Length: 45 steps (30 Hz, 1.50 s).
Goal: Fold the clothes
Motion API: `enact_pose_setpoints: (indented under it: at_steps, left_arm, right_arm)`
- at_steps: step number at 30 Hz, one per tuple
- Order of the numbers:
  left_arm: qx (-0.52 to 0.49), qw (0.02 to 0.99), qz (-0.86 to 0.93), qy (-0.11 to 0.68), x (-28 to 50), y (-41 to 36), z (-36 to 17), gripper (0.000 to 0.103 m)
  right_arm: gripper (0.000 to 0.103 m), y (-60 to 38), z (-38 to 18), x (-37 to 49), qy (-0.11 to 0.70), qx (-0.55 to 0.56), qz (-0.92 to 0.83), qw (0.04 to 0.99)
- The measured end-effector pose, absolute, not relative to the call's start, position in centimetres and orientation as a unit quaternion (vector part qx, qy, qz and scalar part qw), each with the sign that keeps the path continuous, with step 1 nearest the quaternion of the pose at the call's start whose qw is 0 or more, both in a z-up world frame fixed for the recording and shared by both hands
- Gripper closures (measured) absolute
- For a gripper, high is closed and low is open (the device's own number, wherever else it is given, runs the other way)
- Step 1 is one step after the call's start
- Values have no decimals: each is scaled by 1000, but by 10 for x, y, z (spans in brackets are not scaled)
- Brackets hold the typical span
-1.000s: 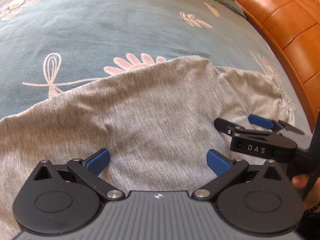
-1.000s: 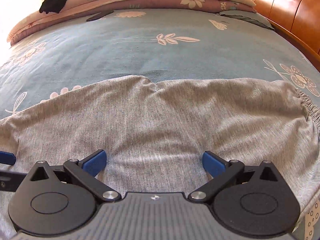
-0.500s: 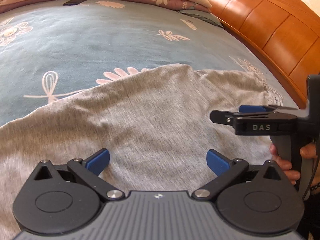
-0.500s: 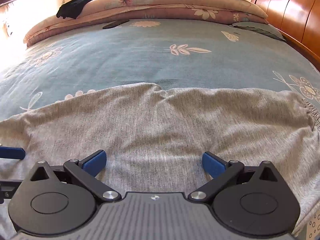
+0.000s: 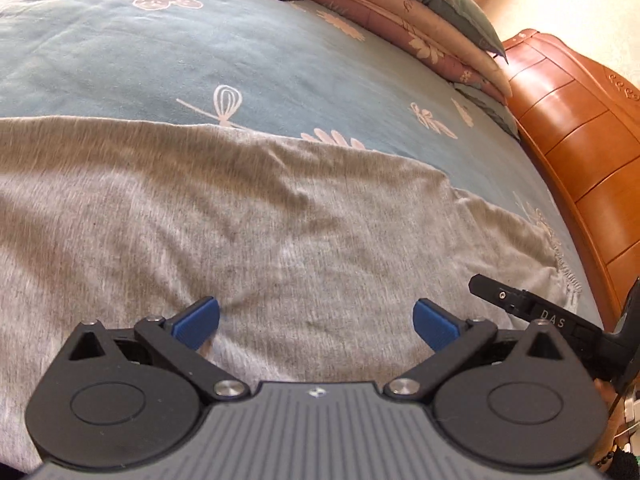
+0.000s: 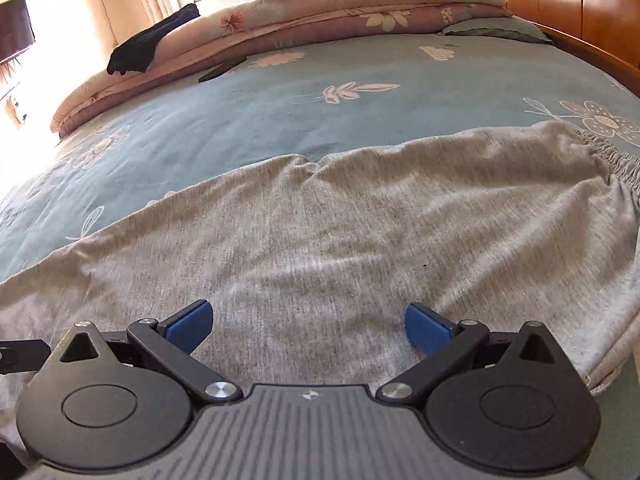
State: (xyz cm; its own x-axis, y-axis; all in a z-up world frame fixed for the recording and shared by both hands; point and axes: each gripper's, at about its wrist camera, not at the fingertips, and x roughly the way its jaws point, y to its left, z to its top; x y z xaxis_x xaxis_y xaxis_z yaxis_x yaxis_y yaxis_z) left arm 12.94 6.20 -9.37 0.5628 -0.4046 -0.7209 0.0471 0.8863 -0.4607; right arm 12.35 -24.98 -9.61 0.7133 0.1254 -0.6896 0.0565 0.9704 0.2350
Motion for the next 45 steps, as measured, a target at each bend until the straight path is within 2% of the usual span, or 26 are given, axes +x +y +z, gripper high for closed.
enact_pose_setpoints:
  at_steps: [3, 9, 13, 22, 28, 34, 41, 45]
  left_arm:
    - [-199, 869, -101, 441, 117, 74, -92, 1]
    - [-228, 870, -58, 433, 102, 95, -84, 1]
    - [-206, 870, -52, 445, 104, 83, -87, 1]
    - [-219, 858, 36, 463, 85, 112, -83, 1]
    - [-227, 865, -39, 446, 101, 63, -66, 1]
    - [-219, 859, -98, 453, 107, 20, -77, 1]
    - [-265, 851, -69, 448, 89, 62, -94, 1]
    - [-253, 858, -6, 448, 83, 88, -92, 1]
  right_arm:
    - [0, -254, -99, 123, 365, 141, 13, 920]
    - [0, -240, -101, 125, 376, 78, 9, 923]
    - [0, -232, -104, 124, 375, 46, 3, 926]
    - [0, -234, -102, 127, 383, 44, 7, 923]
    - [0, -235, -103, 129, 387, 41, 13, 921]
    - [0, -236, -103, 129, 382, 41, 12, 923]
    - [0, -234, -103, 131, 384, 37, 5, 923]
    - [0, -234, -103, 130, 385, 37, 6, 922]
